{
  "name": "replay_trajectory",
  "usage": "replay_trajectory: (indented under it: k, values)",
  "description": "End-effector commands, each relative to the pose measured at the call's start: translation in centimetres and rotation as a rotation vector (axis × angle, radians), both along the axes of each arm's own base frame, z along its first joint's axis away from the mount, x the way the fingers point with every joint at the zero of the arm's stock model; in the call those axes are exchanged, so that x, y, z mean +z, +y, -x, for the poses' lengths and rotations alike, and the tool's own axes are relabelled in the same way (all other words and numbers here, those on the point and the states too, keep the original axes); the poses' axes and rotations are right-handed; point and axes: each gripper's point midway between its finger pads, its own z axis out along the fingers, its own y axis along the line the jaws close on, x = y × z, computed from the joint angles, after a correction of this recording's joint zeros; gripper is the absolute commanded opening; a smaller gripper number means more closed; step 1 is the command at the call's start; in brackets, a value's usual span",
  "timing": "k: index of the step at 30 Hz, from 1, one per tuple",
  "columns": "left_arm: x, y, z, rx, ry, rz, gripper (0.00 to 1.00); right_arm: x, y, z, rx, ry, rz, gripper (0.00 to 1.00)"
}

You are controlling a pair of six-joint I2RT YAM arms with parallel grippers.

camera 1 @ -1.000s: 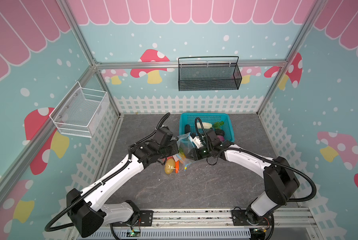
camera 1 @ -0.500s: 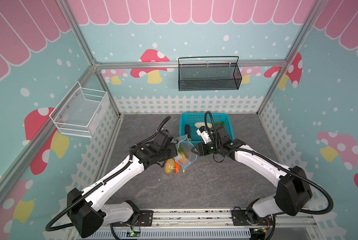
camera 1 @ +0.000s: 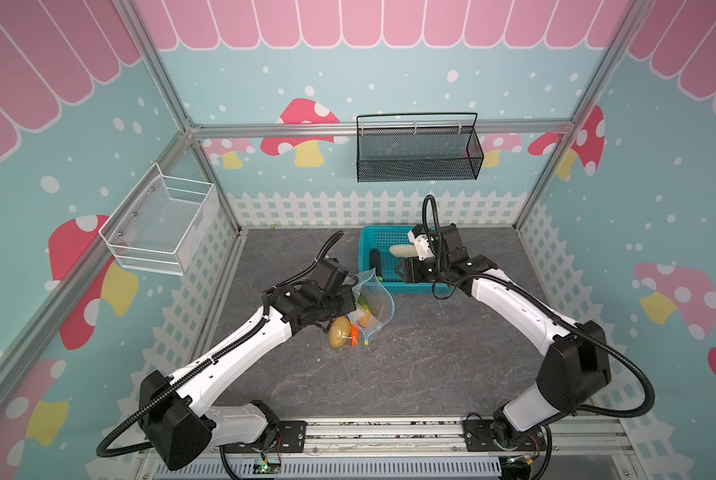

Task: Place the food in the zip-top bag and seal the zipper
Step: 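Lower the right gripper onto the dark eggplant in the basket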

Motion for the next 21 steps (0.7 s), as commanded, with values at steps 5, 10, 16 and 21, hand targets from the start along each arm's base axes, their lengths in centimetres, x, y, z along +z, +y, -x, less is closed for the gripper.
replay_trajectory:
  k: [5, 10, 16, 21]
  values:
    - [2.5, 0.5, -0.2, -0.024, -0.083, 0.031, 0.00, -3.3, 0.7, -4.4, -0.027, 0.001, 0.105, 0.61]
    - [3.0, 0.5, -0.2, -0.040, -0.104, 0.036, 0.00, -5.7, 2.8, -6.7, -0.025, 0.010, 0.106, 0.62]
    - [2.8, 0.4, -0.1, -0.047, -0.102, 0.038, 0.00, -8.7, 4.3, -8.5, -0.019, 0.049, 0.125, 0.63]
    - [2.8, 0.5, -0.1, -0.043, -0.107, 0.045, 0.00, -10.4, 4.9, -9.4, -0.022, 0.068, 0.131, 0.63]
